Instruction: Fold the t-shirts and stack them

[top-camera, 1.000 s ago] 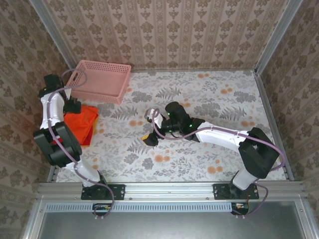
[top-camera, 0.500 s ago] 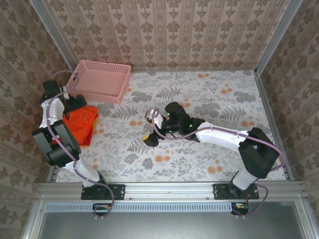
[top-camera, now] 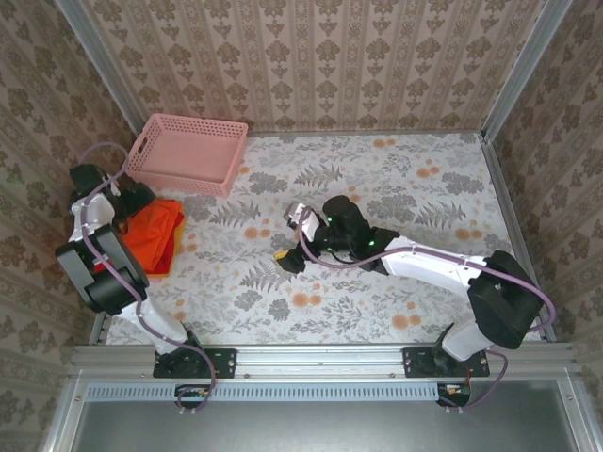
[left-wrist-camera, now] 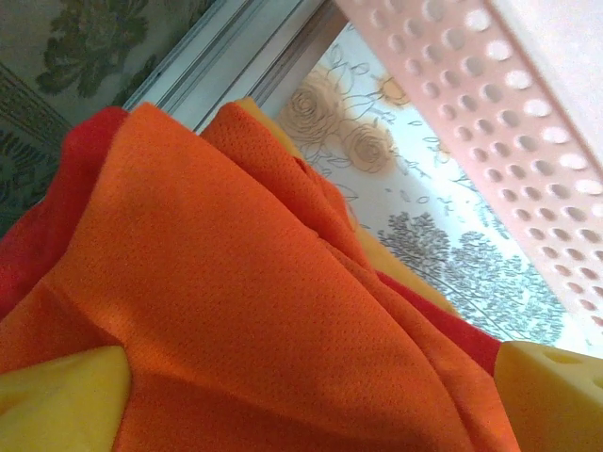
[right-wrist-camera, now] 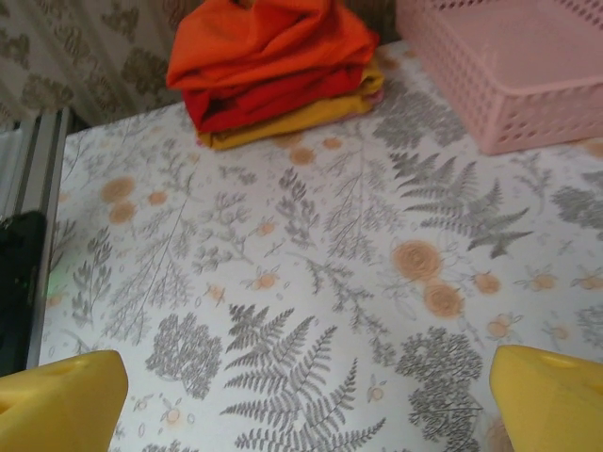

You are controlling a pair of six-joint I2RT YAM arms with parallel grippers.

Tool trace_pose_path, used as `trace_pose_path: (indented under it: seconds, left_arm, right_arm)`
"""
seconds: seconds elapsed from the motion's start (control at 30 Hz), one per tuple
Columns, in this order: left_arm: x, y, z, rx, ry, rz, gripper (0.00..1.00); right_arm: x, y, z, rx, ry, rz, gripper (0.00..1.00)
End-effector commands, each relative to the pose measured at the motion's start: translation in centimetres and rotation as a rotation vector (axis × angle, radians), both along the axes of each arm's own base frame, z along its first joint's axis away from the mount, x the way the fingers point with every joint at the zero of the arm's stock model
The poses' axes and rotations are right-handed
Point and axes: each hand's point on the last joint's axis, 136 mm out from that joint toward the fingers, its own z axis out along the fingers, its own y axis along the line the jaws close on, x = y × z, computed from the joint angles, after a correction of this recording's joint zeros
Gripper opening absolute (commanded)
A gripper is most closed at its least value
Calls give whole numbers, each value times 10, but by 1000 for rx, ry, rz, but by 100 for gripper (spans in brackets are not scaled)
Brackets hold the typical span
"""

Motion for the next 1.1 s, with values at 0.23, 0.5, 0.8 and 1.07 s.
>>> trace_pose_path:
  seconds: [0.23, 0.5, 0.8, 1.07]
  left_arm:
    - [-12, -37, 109, 183, -317, -87, 100]
    - [-25, -154, 108, 302, -508, -442, 100]
    - [-52, -196, 48, 426, -595, -606, 100]
    - [-40, -185, 10, 546, -567, -574, 100]
  right_arm:
    - [54, -88, 33, 135, -49, -422, 100]
    - [79, -206, 10, 121, -58, -812, 100]
    - [77, -344, -24, 16, -122, -1168, 100]
    - [90, -385, -65, 49, -94, -1259, 100]
